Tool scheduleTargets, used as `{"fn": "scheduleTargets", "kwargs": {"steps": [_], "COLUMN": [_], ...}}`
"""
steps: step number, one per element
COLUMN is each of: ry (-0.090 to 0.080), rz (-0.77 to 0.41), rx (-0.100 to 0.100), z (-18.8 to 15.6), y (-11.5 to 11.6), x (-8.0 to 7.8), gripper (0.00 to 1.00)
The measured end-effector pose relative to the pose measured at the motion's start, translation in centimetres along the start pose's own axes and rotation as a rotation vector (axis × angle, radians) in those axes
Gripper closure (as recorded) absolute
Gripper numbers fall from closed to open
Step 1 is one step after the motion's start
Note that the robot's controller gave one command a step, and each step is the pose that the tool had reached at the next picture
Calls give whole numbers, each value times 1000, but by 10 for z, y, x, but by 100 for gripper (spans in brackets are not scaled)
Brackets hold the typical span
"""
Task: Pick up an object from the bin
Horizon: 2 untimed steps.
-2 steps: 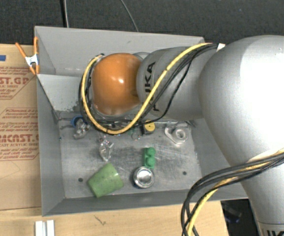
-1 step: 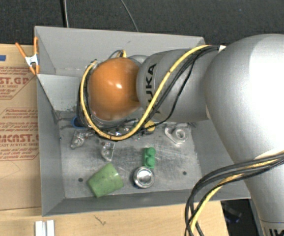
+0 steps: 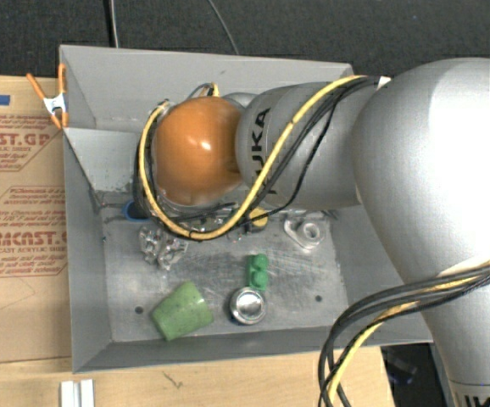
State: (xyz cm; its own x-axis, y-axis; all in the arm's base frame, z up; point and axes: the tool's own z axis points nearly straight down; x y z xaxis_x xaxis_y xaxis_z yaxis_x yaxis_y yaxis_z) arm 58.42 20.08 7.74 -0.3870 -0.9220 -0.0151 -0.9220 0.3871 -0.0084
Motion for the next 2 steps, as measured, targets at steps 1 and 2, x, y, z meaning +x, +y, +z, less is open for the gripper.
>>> {"fn": "scheduleTargets", "kwargs": {"steps": [1,2], "ry": [0,8], "rz": [-94,-95], "rx": [-1,-2], "z": [-3,-100], "y": [8,11], "x": [36,54], "gripper": [100,100]}}
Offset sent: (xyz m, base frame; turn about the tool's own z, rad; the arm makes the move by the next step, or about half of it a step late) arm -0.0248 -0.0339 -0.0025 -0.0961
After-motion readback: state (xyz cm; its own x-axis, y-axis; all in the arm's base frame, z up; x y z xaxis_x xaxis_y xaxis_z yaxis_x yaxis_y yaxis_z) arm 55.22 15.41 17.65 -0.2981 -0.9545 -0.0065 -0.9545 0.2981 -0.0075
